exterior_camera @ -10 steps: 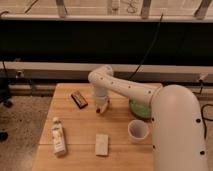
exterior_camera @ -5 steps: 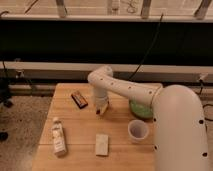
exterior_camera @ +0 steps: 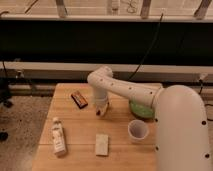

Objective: Drag the pepper across the table

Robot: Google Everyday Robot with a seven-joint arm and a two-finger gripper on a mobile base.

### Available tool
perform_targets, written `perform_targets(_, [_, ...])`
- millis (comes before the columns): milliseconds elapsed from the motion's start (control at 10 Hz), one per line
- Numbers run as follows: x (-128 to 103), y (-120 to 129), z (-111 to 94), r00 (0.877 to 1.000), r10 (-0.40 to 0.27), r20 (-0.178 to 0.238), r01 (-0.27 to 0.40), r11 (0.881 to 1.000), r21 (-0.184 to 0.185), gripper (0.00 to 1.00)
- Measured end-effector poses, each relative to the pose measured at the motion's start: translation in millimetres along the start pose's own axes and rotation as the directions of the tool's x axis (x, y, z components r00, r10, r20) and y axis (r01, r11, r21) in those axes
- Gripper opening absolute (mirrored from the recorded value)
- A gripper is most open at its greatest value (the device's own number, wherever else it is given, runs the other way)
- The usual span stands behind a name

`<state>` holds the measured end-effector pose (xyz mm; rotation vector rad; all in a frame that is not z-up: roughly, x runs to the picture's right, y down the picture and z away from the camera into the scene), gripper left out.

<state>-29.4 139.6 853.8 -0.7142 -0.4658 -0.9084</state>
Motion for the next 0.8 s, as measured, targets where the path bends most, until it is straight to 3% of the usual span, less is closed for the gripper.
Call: perform_targets(800, [-6.9, 3.9, -1.5, 0.999, -0.034, 0.001, 0.034, 0.999, -0.005, 0.0])
